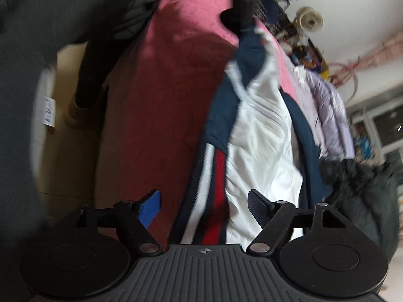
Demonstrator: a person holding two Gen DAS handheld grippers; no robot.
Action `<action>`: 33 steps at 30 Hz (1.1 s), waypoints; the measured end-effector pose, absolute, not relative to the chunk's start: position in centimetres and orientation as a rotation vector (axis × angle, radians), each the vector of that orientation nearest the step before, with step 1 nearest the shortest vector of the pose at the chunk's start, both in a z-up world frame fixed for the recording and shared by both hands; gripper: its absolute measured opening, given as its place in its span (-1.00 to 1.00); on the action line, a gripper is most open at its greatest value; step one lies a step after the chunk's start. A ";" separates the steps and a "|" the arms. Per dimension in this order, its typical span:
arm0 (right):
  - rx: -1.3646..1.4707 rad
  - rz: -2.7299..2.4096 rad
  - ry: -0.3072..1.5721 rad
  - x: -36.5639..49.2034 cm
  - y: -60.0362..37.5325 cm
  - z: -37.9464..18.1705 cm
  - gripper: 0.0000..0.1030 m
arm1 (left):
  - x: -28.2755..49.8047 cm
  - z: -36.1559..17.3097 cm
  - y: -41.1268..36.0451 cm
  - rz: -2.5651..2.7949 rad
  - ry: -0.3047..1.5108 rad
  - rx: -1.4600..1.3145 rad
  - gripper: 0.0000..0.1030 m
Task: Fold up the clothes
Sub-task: 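Lift the hem with both tools and fold it toward the collar, release, then grasp the folded striped hem edge again with both tools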
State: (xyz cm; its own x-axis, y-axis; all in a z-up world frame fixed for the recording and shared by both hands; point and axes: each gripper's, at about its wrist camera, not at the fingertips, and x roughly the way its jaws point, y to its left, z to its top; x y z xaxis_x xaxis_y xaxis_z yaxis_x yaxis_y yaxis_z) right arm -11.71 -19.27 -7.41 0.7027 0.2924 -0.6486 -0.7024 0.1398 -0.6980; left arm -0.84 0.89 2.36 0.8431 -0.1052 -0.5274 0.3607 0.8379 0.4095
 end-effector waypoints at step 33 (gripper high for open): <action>0.085 0.277 0.726 16.0 -34.3 1.6 0.48 | 20.9 1.0 9.3 -0.459 0.805 -0.058 0.99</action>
State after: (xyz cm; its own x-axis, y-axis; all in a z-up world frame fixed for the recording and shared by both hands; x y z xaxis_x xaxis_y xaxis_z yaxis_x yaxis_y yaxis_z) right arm 16.00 -34.27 1.61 0.7128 0.2791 -0.6435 -0.2204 0.9601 0.1722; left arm 20.91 9.26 1.02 0.6001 -0.4178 -0.6821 0.3745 0.9003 -0.2220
